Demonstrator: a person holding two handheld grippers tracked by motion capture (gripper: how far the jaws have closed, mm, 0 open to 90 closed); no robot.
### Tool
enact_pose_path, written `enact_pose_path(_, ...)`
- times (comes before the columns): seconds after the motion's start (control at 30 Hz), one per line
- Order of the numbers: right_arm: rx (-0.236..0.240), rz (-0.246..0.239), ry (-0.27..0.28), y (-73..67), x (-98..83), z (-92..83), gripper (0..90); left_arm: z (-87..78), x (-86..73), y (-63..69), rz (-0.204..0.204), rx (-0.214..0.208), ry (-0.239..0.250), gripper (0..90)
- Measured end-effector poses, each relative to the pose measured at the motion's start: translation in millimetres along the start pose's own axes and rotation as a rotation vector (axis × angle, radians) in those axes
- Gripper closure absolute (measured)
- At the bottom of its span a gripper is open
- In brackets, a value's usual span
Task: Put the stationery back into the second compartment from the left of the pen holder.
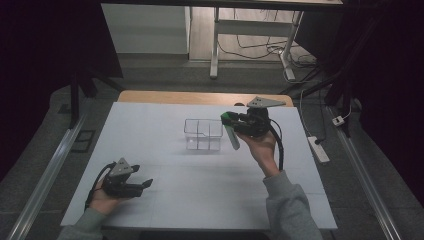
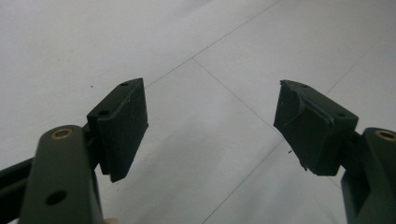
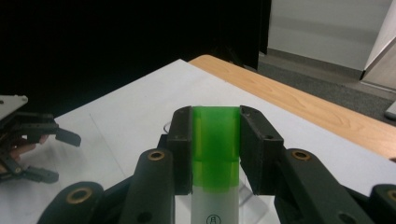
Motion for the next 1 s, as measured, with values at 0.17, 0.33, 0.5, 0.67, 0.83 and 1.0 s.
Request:
enact_pose_path(0.17, 0.005, -0.007, -0.01, -2.2, 4.9, 12.9, 66.8, 0.2, -0.2, 0.1, 0.0, -0.004, -0.001, 25.4)
enact_pose_path(0.33, 0.01, -0.011, -0.006, -5.8, 10.1, 23.6, 66.8, 0.3, -0.2, -0.4, 0.0, -0.005, -0.001, 25.4)
enact_pose_path(0.5, 0.041, -0.043, 0.006, -15.1, 17.7, 33.9, 66.8, -0.2, 0.1, 0.0, 0.001, -0.006, 0.002, 25.4)
enact_pose_path(0.67, 0.06, -0.043, 0.004, -19.3, 20.3, 47.2, 66.8, -0.2, 0.2, 0.2, 0.0, -0.007, 0.003, 25.4)
enact_pose_path(0.83, 0.062, -0.034, 0.0, -19.0, 20.3, 61.1, 66.8, -0.7, 0.2, -0.6, 0.0, -0.005, 0.003, 25.4)
enact_pose_path(1.0, 0.063, -0.033, -0.002, -18.3, 19.1, 70.5, 66.7, -0.5, 0.2, -0.5, -0.002, -0.007, 0.004, 25.4)
Point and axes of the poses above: each handheld gripper's, and its own axes: z roughly forward along the jaws, x roughly out of its top, y roughly to its right, the point moved 10 cm from there along z, roughly forward along the jaws, and after that the axes turned 4 degrees about y, right-handed, at the moved point
